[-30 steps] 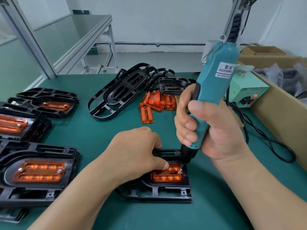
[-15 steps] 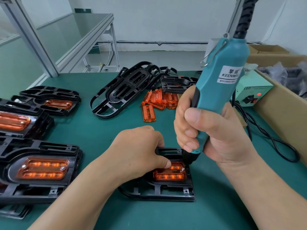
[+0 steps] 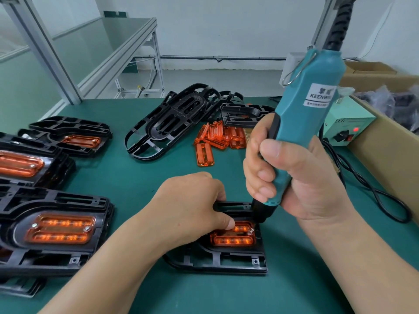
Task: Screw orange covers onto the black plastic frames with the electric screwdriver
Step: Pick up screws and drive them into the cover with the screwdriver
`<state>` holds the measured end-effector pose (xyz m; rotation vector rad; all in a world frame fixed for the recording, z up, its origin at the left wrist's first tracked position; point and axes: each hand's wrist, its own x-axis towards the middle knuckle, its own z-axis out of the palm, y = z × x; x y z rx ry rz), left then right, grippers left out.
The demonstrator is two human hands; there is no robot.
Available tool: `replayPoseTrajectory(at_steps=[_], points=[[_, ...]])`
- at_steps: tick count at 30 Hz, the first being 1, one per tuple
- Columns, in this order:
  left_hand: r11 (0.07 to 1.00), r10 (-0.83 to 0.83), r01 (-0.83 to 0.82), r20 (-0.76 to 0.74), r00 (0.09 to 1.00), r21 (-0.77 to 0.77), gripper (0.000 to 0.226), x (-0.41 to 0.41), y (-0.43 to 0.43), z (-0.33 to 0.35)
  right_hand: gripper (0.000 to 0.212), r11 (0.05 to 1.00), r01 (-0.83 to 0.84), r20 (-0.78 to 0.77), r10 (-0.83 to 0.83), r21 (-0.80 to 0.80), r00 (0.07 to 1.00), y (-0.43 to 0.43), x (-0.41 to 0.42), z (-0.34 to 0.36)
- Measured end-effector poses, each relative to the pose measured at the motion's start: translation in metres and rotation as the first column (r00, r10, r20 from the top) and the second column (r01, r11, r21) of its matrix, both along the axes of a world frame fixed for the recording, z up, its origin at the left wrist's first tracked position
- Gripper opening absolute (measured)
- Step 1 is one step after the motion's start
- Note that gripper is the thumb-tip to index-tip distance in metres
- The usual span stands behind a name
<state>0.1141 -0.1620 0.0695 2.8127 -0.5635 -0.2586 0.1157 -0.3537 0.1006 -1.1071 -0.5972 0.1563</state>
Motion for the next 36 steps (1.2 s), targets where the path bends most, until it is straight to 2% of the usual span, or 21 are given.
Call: replayPoseTrajectory(at_steps=[5, 9, 11, 14, 23, 27, 30, 34, 36], points=[[1.000, 0.002, -0.002, 0.001, 1.000, 0.003, 0.051, -0.001, 0.000, 0.000, 0.027, 0.999, -0.015, 0.045, 0.017, -0.031, 0.999, 0.003, -0.004, 0.000], [1.000, -0.008, 0.008, 0.009, 1.000, 0.010, 0.050, -0.001, -0.001, 0.000, 0.014, 0.997, -0.023, 0.084, 0.030, -0.079, 0.996, 0.007, -0.008, -0.001], [1.000, -0.012, 0.012, 0.005, 1.000, 0.013, 0.050, -0.001, -0.001, 0.001, 0.014, 0.994, -0.025, 0.093, 0.035, -0.107, 0.995, 0.007, -0.008, 0.000], [1.000, -0.008, 0.008, 0.006, 1.000, 0.012, 0.051, -0.001, -0.001, 0.001, 0.020, 0.993, -0.039, 0.077, 0.048, -0.112, 0.996, 0.009, -0.009, -0.001], [1.000, 0.008, -0.008, -0.011, 1.000, 0.016, 0.047, -0.001, -0.002, 0.002, 0.010, 0.983, -0.138, 0.042, 0.144, -0.120, 0.989, 0.006, -0.006, -0.006], [0.999, -0.008, 0.009, -0.014, 1.000, 0.032, 0.047, -0.003, -0.002, 0.004, 0.032, 0.984, -0.167, 0.030, 0.169, -0.057, 0.985, 0.001, -0.004, -0.007], [0.999, -0.005, 0.005, -0.006, 1.000, 0.050, 0.048, -0.003, -0.004, 0.004, 0.038, 0.991, -0.131, 0.076, 0.133, -0.034, 0.988, 0.000, -0.006, -0.007], [0.999, -0.011, 0.010, 0.024, 1.000, 0.042, 0.043, -0.004, -0.004, 0.005, 0.038, 0.995, 0.009, 0.179, 0.008, -0.097, 0.984, 0.004, -0.011, -0.008], [1.000, -0.006, 0.005, 0.027, 1.000, 0.031, 0.043, -0.004, -0.002, 0.003, 0.040, 0.998, 0.033, 0.188, -0.023, -0.047, 0.982, 0.009, -0.011, -0.010]])
